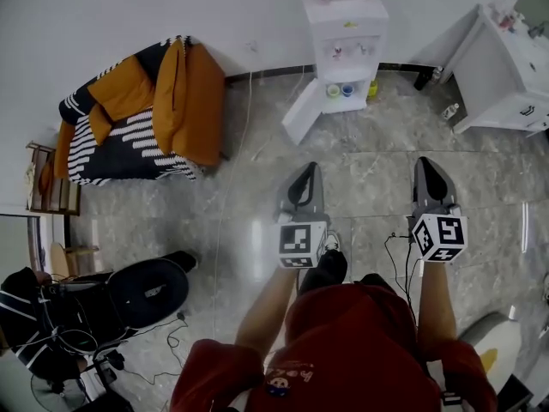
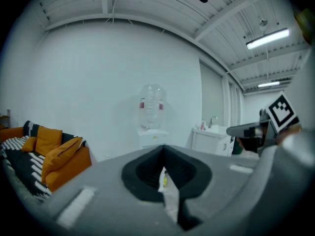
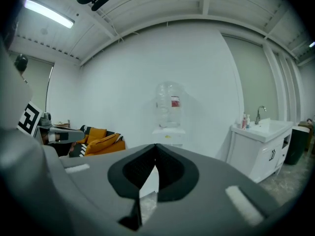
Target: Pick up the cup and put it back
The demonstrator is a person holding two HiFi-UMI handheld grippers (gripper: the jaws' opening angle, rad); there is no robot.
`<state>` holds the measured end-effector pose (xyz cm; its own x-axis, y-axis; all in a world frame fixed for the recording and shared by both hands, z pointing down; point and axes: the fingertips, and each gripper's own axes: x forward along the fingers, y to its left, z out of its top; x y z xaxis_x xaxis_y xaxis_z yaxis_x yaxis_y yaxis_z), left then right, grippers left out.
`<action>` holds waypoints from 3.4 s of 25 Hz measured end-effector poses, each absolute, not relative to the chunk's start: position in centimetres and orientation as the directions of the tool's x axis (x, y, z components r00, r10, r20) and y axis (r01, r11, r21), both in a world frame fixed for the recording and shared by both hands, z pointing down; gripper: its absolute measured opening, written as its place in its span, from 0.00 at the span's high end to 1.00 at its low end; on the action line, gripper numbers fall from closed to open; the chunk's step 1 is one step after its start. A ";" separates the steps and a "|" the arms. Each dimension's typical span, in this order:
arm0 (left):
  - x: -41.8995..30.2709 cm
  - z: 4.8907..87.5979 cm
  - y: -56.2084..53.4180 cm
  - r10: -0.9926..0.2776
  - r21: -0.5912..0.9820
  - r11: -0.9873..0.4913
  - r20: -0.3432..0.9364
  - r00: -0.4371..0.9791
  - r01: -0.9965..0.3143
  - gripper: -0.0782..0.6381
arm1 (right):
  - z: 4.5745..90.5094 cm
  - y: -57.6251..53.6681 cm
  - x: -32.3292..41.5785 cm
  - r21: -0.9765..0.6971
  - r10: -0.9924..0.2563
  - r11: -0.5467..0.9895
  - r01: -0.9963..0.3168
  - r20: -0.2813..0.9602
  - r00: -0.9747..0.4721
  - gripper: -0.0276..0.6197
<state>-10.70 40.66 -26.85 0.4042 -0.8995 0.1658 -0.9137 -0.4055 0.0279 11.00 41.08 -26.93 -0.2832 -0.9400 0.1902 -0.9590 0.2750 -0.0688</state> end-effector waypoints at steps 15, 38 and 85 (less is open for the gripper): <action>-9.1 -26.4 28.2 -0.906 -0.002 -0.395 0.168 0.389 -0.919 0.89 | -25.4 28.8 12.8 -0.076 -0.934 0.285 -0.956 0.204 -0.295 0.96; 9.0 -25.2 6.5 -0.969 0.001 -0.206 0.140 0.204 -0.979 0.89 | -21.6 2.6 29.5 -0.133 -0.856 0.458 -0.879 0.202 -0.476 0.96; -4.4 46.4 -10.4 -0.873 0.008 -0.474 0.125 0.472 -0.880 0.89 | 47.1 -11.9 10.4 0.085 -0.860 0.462 -0.883 0.288 -0.422 0.96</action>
<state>-4.39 -10.38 46.43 0.4716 -0.8729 0.1253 -0.8803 -0.4744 0.0075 10.41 -11.94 47.07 -0.4223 -0.8596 0.2876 -0.8827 0.4621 0.0850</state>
